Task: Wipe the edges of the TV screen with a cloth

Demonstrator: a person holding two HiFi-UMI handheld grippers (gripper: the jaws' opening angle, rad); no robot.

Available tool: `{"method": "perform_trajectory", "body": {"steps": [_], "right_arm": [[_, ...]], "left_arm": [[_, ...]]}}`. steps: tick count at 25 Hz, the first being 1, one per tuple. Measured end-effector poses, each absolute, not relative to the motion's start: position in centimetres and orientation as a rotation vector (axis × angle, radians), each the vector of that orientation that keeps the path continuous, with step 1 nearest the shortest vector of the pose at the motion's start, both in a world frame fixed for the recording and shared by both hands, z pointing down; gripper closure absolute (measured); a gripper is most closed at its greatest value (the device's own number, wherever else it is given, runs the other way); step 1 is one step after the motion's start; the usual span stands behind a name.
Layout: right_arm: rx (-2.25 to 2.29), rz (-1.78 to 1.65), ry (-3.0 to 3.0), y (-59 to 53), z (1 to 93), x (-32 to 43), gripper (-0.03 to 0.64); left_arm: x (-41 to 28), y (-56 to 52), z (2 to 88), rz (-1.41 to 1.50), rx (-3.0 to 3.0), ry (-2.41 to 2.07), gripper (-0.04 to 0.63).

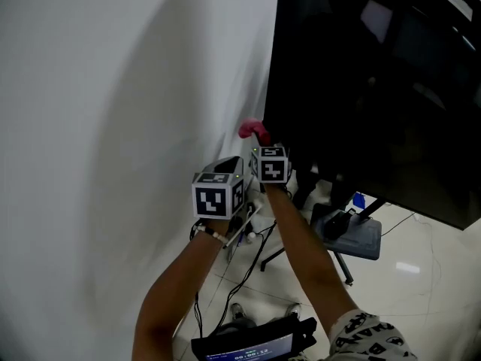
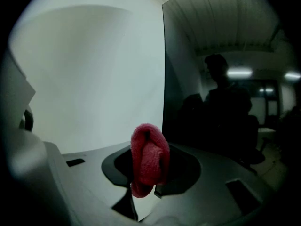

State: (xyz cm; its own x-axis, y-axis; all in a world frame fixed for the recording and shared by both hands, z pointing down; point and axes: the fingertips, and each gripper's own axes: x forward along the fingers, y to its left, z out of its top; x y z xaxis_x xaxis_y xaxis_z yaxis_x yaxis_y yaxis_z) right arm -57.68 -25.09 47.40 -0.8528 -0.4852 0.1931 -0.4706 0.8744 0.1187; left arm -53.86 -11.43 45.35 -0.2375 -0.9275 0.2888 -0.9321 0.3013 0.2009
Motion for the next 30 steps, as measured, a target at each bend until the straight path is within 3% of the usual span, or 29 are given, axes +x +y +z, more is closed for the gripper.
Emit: {"method": "perform_trajectory", "body": {"steps": [30], "right_arm": [[0.767, 0.323, -2.624, -25.5, 64.1, -54.3, 0.5]], "left_arm": [[-51.0, -11.8, 52.5, -0.014, 1.658, -2.078, 0.609]]}}
